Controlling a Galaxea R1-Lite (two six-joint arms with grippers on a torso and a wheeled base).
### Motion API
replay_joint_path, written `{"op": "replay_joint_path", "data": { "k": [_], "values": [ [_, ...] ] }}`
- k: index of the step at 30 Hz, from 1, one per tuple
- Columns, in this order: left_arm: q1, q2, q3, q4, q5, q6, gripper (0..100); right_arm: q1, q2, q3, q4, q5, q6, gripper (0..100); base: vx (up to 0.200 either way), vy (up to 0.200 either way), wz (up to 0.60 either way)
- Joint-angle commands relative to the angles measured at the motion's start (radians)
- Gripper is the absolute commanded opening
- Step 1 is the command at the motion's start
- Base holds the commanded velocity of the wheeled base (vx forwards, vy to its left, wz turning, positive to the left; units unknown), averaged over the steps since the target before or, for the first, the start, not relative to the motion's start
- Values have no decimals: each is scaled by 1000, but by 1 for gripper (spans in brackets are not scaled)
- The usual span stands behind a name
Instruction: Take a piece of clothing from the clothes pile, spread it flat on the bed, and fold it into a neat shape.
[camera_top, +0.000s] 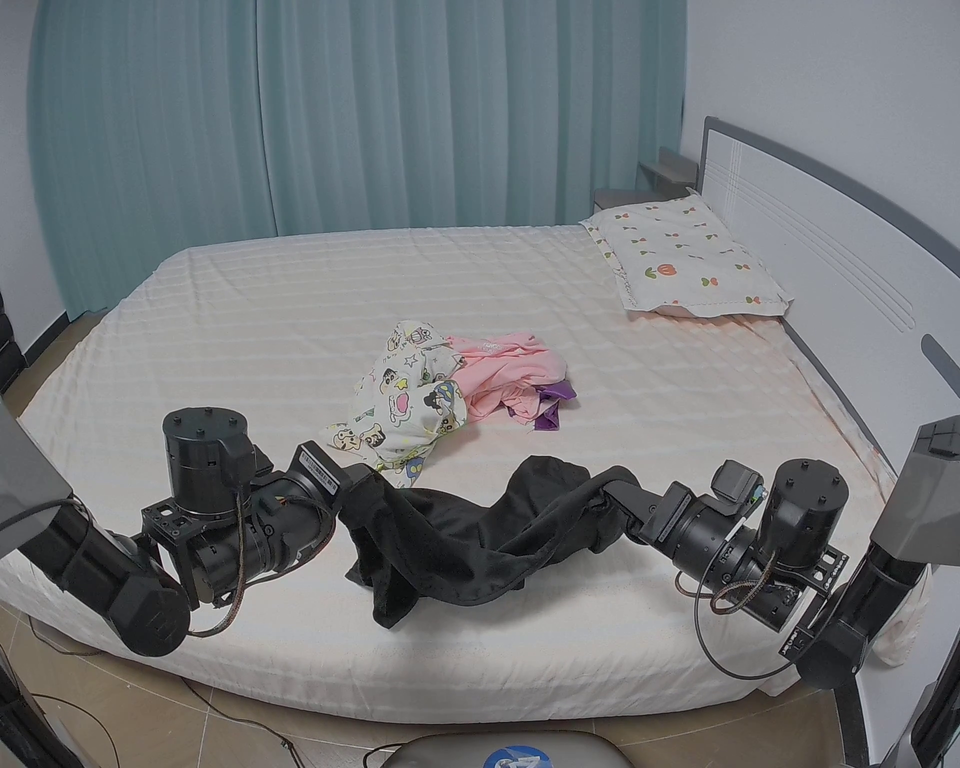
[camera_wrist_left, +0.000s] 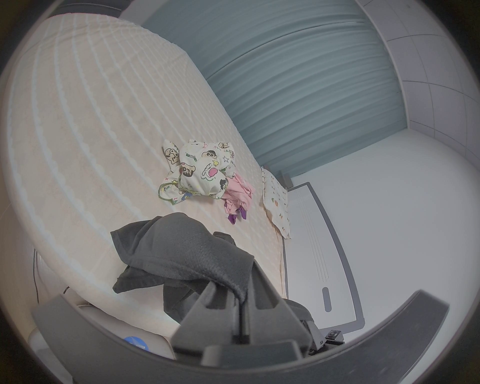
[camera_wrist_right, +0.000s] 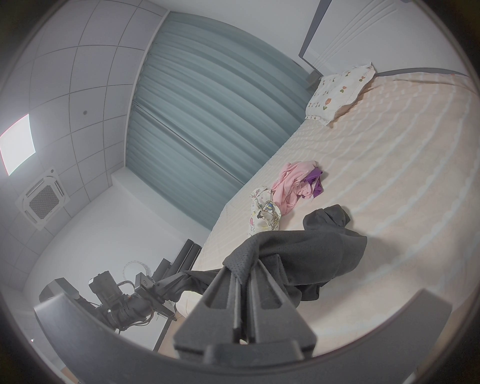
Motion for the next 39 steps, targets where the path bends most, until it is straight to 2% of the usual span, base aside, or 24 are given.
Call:
{"op": "replay_joint_path", "data": {
  "k": [1, 14, 25, 39],
  "values": [
    [4, -11, -2, -2, 1, -1, 0, 2, -10, -9, -18, 0, -3, 0, 0, 200, 0],
    [21, -12, -19, -2, 12, -1, 0, 11, -9, -55, -18, 3, -23, 0, 0, 200, 0],
    [49, -46, -22, -38, 16, 2, 0, 78, -15, -115, -18, 2, -138, 0, 0, 200, 0],
    [56, -51, -22, -38, 18, 2, 0, 77, -10, -173, -18, 3, -142, 0, 0, 200, 0]
  ]
}}
